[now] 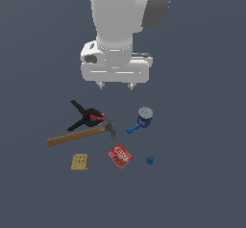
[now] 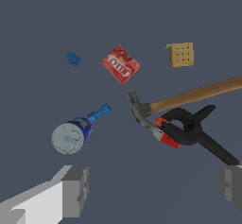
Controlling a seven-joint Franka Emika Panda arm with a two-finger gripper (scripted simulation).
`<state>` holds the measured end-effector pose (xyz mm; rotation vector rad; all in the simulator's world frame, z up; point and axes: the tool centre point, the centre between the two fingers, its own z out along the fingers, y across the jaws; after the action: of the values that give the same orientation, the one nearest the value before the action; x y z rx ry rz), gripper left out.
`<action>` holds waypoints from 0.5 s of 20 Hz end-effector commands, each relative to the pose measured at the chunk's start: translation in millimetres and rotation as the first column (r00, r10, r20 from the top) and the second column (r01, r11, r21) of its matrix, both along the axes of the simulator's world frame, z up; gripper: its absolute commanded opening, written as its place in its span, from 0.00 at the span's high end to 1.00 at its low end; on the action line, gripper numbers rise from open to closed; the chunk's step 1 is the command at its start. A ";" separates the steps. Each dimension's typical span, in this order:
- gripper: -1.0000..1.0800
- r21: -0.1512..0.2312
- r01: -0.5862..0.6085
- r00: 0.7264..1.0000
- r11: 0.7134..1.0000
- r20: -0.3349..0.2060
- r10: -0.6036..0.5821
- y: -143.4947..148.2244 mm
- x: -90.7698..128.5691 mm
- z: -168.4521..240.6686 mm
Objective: Pick up a designated object from a clutter of objects.
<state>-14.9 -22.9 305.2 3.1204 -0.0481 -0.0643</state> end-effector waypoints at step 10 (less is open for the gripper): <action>0.04 0.029 0.016 0.999 0.999 0.038 -0.017 -7.3 5.9 10.7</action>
<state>-9.7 -28.8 313.8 3.1448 -0.0716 -0.0167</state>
